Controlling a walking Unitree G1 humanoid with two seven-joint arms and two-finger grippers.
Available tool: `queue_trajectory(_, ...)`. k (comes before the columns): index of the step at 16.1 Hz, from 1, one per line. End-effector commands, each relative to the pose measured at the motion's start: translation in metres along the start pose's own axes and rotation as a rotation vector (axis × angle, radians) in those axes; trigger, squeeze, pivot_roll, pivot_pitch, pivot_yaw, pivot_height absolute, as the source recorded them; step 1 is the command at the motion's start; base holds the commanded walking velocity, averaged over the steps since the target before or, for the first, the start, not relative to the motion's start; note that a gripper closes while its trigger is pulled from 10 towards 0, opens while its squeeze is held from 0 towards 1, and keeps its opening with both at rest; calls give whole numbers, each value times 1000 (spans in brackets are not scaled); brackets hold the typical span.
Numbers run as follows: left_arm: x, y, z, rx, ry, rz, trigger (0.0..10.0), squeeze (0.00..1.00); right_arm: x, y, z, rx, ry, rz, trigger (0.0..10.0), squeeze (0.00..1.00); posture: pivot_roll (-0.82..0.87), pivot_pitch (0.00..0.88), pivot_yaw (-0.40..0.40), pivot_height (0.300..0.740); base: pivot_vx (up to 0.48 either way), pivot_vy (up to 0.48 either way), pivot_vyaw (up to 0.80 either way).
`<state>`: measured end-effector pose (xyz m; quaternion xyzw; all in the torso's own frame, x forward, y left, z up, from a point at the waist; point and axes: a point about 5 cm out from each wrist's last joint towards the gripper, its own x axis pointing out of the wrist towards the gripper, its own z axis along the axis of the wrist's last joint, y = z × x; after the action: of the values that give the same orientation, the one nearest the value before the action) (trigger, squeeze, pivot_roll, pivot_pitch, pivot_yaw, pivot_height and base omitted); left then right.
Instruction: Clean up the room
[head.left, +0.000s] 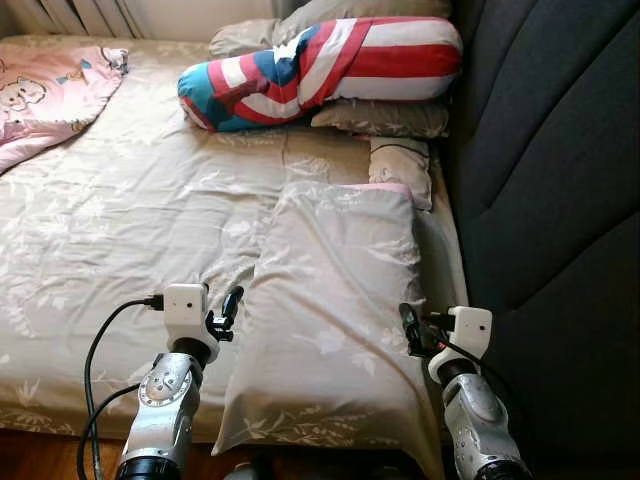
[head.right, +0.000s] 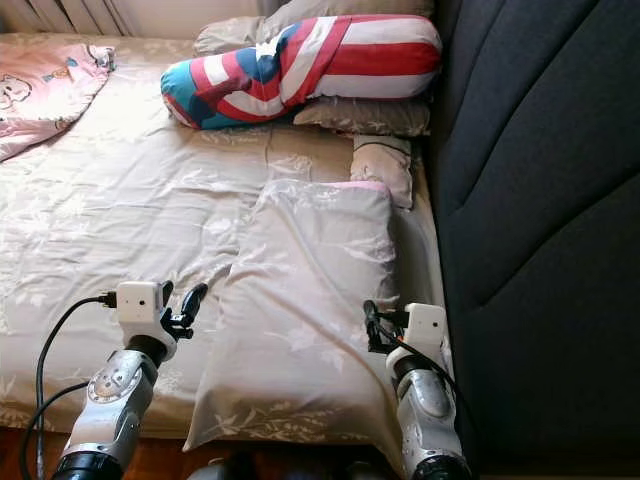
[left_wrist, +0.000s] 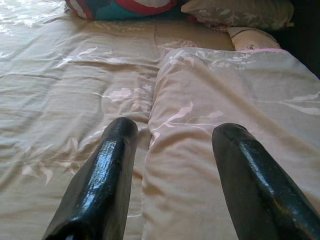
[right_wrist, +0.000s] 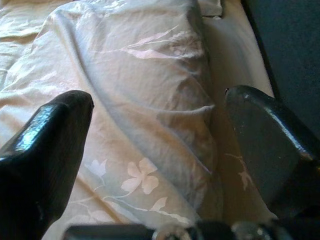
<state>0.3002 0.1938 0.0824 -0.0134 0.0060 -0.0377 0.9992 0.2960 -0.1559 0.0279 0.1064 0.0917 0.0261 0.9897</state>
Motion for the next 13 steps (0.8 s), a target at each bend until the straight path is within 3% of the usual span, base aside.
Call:
queue_trajectory(1, -2, -1, 0, 2, -7, 0, 10000, 0, -2, 0, -3, -10, 16, -1, 10000, 0, 25, 217, -37, 677, 0, 0, 0)
queue_trajectory(13, -3, -1, 1, -6, -14, 7, 10000, 0, 0, 4, -1, 6, 6, 16, 10000, 0, 44, 201, -48, 662, 0, 0, 0)
